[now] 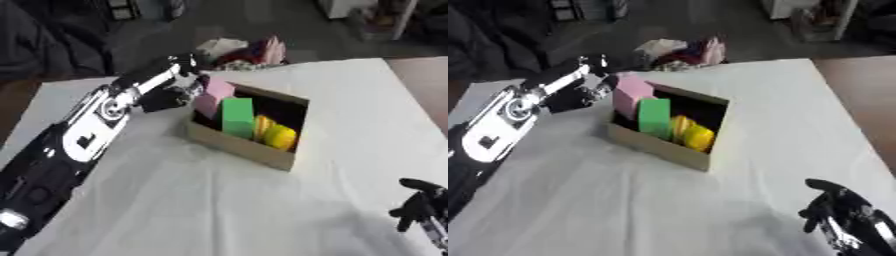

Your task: Pick up objects on the table and place them in the box.

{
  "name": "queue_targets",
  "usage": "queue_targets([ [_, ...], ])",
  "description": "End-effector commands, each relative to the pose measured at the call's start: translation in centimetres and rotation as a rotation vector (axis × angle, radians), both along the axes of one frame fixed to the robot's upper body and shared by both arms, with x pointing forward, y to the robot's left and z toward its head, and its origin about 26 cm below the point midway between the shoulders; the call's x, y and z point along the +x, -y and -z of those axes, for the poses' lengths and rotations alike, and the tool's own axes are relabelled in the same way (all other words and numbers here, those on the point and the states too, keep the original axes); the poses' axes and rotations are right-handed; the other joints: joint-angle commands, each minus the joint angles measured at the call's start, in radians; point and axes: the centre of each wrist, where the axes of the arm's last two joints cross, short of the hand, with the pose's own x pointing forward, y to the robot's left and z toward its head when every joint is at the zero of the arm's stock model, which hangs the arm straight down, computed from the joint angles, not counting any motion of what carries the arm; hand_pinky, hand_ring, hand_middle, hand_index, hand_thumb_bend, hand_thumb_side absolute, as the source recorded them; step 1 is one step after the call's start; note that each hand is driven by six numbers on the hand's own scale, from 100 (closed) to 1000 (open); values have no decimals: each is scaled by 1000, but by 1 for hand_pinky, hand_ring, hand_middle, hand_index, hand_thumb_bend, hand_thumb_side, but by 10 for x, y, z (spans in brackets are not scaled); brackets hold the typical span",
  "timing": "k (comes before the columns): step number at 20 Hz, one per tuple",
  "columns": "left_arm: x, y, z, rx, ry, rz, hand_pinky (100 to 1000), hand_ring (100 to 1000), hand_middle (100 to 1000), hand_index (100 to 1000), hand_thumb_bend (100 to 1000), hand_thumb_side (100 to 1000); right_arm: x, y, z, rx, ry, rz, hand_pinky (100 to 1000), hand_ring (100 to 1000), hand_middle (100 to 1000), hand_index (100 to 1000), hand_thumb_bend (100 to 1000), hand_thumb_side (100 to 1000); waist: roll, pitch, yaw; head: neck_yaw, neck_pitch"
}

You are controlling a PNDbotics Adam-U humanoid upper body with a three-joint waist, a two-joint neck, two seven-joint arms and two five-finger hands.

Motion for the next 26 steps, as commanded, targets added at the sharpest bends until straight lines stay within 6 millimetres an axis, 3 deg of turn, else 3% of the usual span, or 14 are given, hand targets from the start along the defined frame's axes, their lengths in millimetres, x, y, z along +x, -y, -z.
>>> queue_targets([
  [1,-18,-12,-18,-79,115,27,802,784,815,903,100,801,0,7,-5,-15,17,19,690,448,486,841,100,454,-3,-14,11,-3,-8],
  [6,-45,-10,1,-284,182,88,786,759,783,886,100,756,-1,14,-7,-11,29,54,690,449,486,840,100,443,-3,-12,48,-18,-7],
  [11,-72,12,33,-522,124,96,774,739,760,875,100,813,-2,15,-8,-2,36,66,690,450,486,840,100,434,-10,-14,77,-27,8],
  [18,-103,30,82,-788,-94,55,767,720,740,867,100,871,-4,15,-2,5,15,57,689,450,486,839,100,434,-15,-41,90,16,83],
  [22,-107,27,87,-831,-137,75,760,701,716,853,100,896,-5,15,-1,6,12,54,689,449,485,839,100,429,-17,-44,88,14,97],
  [26,-104,40,94,-877,-222,100,758,692,705,847,100,900,-5,15,0,7,9,52,689,449,485,839,100,432,-20,-44,85,5,129],
])
